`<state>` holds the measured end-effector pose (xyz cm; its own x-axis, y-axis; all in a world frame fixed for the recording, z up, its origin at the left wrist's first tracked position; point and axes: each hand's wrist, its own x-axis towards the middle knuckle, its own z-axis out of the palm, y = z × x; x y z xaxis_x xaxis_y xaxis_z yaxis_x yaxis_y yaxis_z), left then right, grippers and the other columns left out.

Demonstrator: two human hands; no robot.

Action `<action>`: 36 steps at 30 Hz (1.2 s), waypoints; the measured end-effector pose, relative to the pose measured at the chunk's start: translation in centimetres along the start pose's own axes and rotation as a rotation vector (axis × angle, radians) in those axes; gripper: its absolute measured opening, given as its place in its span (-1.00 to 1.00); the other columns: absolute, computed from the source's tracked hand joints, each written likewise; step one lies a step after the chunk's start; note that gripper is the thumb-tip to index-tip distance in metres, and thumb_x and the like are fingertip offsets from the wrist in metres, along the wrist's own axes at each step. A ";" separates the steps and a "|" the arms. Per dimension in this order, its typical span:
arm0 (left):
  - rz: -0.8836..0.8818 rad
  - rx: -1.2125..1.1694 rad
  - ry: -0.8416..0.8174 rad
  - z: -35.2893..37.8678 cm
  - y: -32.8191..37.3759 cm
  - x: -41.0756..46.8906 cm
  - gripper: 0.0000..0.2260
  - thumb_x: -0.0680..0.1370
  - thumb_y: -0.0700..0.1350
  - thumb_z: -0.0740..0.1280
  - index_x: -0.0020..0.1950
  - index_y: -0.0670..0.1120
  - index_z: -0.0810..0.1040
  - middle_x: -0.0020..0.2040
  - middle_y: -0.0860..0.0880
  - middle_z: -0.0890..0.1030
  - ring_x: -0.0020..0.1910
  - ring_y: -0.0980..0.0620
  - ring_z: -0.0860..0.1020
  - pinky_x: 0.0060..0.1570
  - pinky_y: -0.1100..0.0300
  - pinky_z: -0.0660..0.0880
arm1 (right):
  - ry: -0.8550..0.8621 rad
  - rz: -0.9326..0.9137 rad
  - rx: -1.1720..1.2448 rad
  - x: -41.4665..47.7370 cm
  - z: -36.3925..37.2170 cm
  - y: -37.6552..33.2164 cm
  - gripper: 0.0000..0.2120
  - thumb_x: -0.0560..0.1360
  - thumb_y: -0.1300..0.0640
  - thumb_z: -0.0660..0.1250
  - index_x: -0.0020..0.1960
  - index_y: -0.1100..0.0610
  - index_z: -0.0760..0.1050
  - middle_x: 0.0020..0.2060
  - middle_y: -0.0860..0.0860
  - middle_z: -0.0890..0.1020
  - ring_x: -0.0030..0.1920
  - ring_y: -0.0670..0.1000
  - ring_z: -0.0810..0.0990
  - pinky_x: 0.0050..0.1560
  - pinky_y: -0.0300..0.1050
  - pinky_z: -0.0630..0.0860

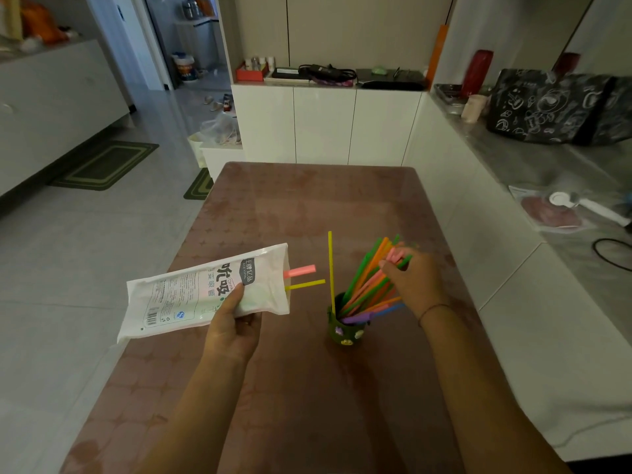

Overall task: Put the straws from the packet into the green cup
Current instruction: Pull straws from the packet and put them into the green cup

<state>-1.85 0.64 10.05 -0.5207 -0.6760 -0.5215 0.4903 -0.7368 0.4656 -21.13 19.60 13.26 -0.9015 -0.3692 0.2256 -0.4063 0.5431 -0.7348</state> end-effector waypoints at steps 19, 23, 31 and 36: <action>-0.014 0.016 -0.041 1.3 -0.5 -0.4 -0.79 0.49 -0.30 0.37 0.05 -0.05 0.53 -0.20 0.01 0.73 -0.20 0.08 0.70 -0.15 0.13 0.64 | 0.072 -0.003 0.035 0.1 -2.1 -1.1 -0.85 0.36 0.21 0.45 -0.07 0.20 0.61 -0.13 0.07 0.58 -0.16 0.03 0.54 -0.09 -0.16 0.47; 0.028 0.013 -0.093 1.9 -0.2 -0.5 -0.72 0.49 -0.31 0.36 0.14 -0.05 0.52 -0.11 0.01 0.73 -0.10 0.07 0.69 -0.10 0.13 0.64 | 0.246 -0.097 0.167 -0.8 -3.1 -3.6 -0.88 0.40 0.11 0.42 -0.06 0.05 0.59 -0.13 0.02 0.54 -0.25 -0.11 0.49 -0.21 -0.47 0.35; 0.190 0.188 -0.275 3.9 -0.3 -2.3 -0.61 0.45 -0.27 0.41 0.25 -0.02 0.51 0.08 -0.01 0.70 0.03 0.05 0.67 -0.17 0.19 0.62 | -0.141 0.304 1.048 -4.9 2.8 -8.4 -0.78 0.55 0.08 0.21 0.15 0.04 0.54 0.09 -0.04 0.59 0.15 -0.08 0.55 0.18 -0.20 0.45; 0.389 0.519 -0.404 4.3 -0.3 -4.1 -0.50 0.37 -0.13 0.50 0.30 -0.01 0.51 0.15 -0.03 0.67 0.11 -0.02 0.64 -0.04 0.12 0.61 | -0.324 0.757 1.478 -5.5 4.8 -7.4 -0.64 0.59 0.01 0.06 0.02 0.18 0.56 -0.13 0.13 0.68 -0.07 0.11 0.59 0.02 0.03 0.50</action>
<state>-2.90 3.60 15.14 -0.6416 -0.7671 0.0047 0.3514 -0.2885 0.8907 -12.44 14.01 14.41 -0.6729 -0.6055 -0.4250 0.7167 -0.3914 -0.5772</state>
